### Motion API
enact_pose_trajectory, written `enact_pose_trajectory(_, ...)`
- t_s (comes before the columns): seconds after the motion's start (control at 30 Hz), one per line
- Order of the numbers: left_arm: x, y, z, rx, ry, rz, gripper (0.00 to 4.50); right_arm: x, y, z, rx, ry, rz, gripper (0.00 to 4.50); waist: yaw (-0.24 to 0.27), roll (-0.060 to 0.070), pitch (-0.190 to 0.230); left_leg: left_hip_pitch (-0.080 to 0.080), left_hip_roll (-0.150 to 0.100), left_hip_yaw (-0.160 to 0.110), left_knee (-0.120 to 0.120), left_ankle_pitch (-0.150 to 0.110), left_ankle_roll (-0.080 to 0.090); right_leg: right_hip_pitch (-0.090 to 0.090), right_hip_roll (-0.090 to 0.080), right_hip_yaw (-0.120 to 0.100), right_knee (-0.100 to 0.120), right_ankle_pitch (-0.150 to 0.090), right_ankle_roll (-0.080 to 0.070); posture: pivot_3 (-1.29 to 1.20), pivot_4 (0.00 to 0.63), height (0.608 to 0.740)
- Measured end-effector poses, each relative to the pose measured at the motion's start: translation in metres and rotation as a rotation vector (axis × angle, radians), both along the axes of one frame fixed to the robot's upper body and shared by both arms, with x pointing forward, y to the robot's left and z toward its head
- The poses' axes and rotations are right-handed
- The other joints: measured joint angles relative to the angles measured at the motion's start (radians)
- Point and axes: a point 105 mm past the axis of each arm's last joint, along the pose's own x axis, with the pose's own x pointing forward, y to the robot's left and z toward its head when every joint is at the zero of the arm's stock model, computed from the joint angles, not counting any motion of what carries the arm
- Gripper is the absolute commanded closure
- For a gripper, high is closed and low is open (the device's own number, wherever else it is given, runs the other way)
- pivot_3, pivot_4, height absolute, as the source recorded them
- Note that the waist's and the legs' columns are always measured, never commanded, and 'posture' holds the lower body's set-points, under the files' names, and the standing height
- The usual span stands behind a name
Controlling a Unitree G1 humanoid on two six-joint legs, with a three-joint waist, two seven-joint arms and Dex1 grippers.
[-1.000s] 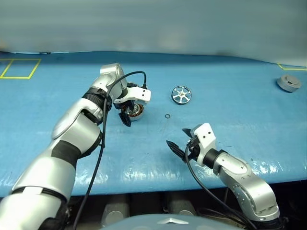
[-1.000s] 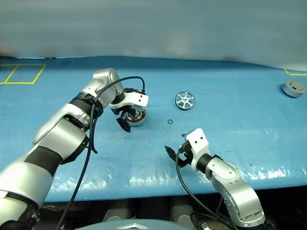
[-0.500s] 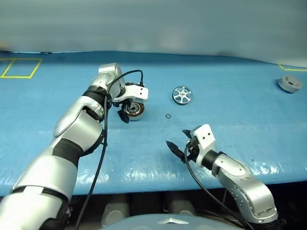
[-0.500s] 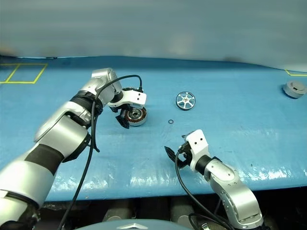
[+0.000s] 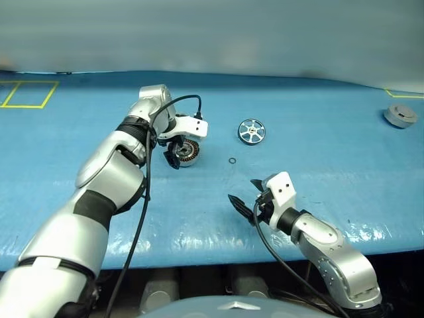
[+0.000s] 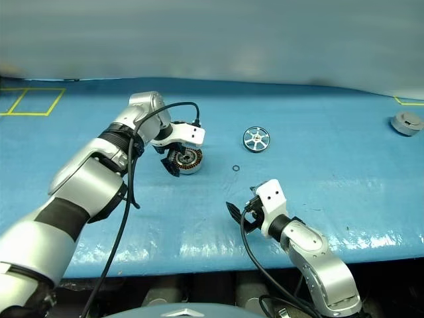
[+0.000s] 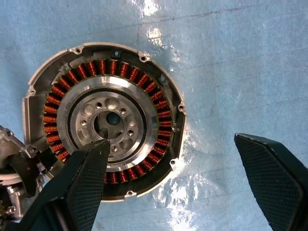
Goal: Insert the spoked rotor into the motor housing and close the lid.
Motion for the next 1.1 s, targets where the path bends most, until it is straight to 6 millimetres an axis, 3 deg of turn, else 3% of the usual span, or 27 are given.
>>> enact_pose_trajectory(0.27,0.003,-0.004,0.000,-0.013,-0.029,-0.008,0.00,0.000,0.000,0.000,0.002,0.000,-0.002,0.03,0.000,0.000,0.000,0.000,0.000,0.000,0.000,0.000,0.000,0.000,0.000,0.000,0.000,0.000,0.000,0.00,0.150,0.740)
enact_pose_trajectory(0.7,0.000,-0.007,-0.021,-0.003,-0.016,-0.016,0.00,-0.002,-0.002,-0.004,0.006,0.016,-0.032,0.03,0.000,0.000,0.000,0.000,0.000,0.000,0.001,0.000,0.000,0.000,0.000,0.000,0.001,0.000,0.000,0.00,0.150,0.740)
enact_pose_trajectory(0.8,-0.002,-0.006,-0.023,-0.001,-0.004,-0.016,0.59,-0.002,-0.002,-0.003,0.006,0.011,-0.035,0.00,-0.001,0.000,0.000,0.000,0.000,0.000,0.001,0.000,0.000,0.000,0.000,0.000,0.001,0.000,0.000,0.00,0.150,0.740)
enact_pose_trajectory(1.0,-0.002,-0.006,-0.022,0.004,-0.005,-0.019,2.52,-0.002,-0.001,-0.002,0.009,0.006,-0.038,0.00,0.000,0.000,0.000,0.001,0.000,0.000,0.001,0.000,0.000,0.000,0.000,0.000,0.001,0.000,0.000,0.00,0.150,0.740)
enact_pose_trajectory(1.1,-0.001,-0.007,-0.023,0.000,-0.013,-0.021,2.52,-0.001,-0.001,-0.001,0.011,0.002,-0.037,0.00,0.001,0.001,0.000,0.001,0.000,0.000,0.001,0.000,0.000,0.001,0.000,0.000,0.002,0.000,0.000,0.00,0.150,0.740)
